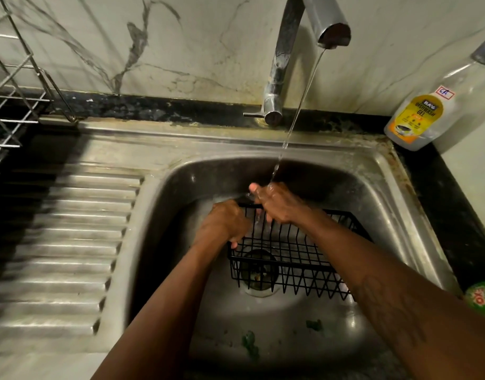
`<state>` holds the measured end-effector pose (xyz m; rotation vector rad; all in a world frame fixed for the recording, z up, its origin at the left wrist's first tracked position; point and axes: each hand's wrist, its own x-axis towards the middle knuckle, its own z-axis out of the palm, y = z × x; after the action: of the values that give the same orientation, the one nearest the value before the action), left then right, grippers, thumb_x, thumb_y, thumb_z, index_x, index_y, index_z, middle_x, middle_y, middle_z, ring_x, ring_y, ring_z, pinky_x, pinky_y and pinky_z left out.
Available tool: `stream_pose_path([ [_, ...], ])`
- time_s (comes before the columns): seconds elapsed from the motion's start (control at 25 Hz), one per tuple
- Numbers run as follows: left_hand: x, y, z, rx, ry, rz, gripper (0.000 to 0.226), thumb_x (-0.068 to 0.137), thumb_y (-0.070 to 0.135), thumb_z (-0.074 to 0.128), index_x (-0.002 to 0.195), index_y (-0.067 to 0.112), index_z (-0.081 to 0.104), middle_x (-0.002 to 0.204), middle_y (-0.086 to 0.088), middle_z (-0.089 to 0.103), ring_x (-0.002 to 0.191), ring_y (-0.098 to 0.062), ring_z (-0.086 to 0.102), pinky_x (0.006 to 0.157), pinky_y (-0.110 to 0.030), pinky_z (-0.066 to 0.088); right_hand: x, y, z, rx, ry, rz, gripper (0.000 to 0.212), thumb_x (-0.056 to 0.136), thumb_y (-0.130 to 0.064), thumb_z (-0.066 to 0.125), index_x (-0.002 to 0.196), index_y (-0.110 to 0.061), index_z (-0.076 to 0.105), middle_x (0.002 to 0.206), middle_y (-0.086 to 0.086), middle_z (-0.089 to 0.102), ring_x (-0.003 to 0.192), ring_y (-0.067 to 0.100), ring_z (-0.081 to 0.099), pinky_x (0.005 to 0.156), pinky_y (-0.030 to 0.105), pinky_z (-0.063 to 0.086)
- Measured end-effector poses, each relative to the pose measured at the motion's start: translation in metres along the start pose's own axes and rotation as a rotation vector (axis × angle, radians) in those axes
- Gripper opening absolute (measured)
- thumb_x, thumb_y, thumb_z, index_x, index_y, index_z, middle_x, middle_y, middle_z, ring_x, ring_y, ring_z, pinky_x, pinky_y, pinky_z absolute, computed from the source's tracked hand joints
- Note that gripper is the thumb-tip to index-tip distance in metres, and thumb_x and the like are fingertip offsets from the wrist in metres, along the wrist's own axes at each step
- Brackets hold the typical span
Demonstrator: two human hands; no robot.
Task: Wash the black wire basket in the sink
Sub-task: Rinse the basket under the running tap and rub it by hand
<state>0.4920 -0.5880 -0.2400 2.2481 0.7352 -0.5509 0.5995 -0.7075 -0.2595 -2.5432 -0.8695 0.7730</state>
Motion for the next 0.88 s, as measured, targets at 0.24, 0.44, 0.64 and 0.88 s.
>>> stream_pose_path([
  [0.24, 0.004, 0.001, 0.002, 0.056, 0.007, 0.012, 0.014, 0.095, 0.014, 0.059, 0.083, 0.020, 0.055, 0.067, -0.003, 0.069, 0.065, -0.013, 0.068, 0.067, -0.026, 0.055, -0.003, 0.014, 0.005, -0.571, -0.011, -0.288, 0.065, 0.097, -0.068, 0.039, 0.146, -0.026, 0.045, 0.090, 0.002, 0.068, 0.088, 0.022, 0.065, 0.086, 0.039, 0.053],
  [0.44, 0.005, -0.002, 0.002, 0.094, -0.019, 0.002, 0.011, 0.096, 0.018, 0.060, 0.095, 0.007, 0.062, 0.078, -0.005, 0.073, 0.077, -0.014, 0.071, 0.083, -0.029, 0.057, 0.002, 0.025, 0.016, -0.739, 0.135, -0.237, 0.088, 0.082, -0.085, 0.045, 0.152, -0.033, 0.034, 0.102, 0.005, 0.069, 0.095, 0.024, 0.065, 0.089, 0.036, 0.048],
  [0.64, 0.005, 0.001, 0.004, 0.086, -0.025, -0.027, 0.012, 0.088, 0.012, 0.067, 0.080, 0.013, 0.058, 0.097, -0.005, 0.071, 0.077, -0.014, 0.067, 0.068, -0.025, 0.049, -0.006, 0.027, 0.024, -0.614, 0.153, -0.218, 0.066, 0.099, -0.066, 0.031, 0.144, -0.018, 0.039, 0.090, 0.008, 0.065, 0.084, 0.027, 0.063, 0.084, 0.039, 0.047],
  [0.88, 0.012, -0.003, 0.004, 0.076, 0.049, -0.040, 0.009, 0.088, 0.008, 0.057, 0.088, 0.011, 0.065, 0.061, -0.003, 0.070, 0.063, -0.015, 0.070, 0.063, -0.024, 0.055, 0.003, 0.027, 0.019, -0.527, 0.146, -0.241, 0.059, 0.102, -0.064, 0.026, 0.139, -0.025, 0.049, 0.077, 0.002, 0.062, 0.073, 0.022, 0.062, 0.071, 0.033, 0.045],
])
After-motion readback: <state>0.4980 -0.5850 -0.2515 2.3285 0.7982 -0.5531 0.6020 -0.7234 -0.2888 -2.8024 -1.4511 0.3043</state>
